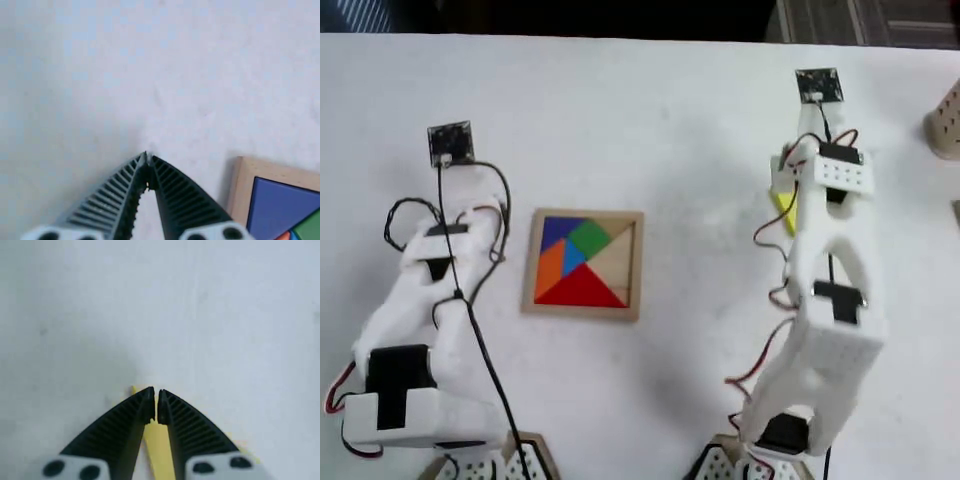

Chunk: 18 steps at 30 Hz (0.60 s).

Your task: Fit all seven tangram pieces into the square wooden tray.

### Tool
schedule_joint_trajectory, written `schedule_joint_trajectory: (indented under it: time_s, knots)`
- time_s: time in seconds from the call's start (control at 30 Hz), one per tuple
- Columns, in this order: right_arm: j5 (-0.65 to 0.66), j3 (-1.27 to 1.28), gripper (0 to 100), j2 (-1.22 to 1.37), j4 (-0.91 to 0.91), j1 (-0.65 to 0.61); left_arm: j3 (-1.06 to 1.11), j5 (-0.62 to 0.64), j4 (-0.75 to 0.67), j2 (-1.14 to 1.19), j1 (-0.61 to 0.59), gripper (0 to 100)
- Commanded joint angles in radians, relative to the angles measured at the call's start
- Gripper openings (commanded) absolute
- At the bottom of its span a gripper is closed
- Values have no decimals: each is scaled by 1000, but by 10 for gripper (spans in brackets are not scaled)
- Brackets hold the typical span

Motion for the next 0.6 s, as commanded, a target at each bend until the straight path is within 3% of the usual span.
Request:
schedule_joint_trajectory:
  time_s: [0.0,0.1,0.27,0.43,0.57]
  knots:
    - [14,-262,19,202,12,61,-51,6,-2,-4,-8,27]
    - [15,-393,19,318,59,105,-51,6,-2,-4,-8,27]
    - [17,-534,19,397,314,183,-51,6,-2,-4,-8,27]
    - [207,-540,19,418,544,196,-51,6,-2,-4,-8,27]
    - [245,-479,19,421,615,236,-51,6,-2,-4,-8,27]
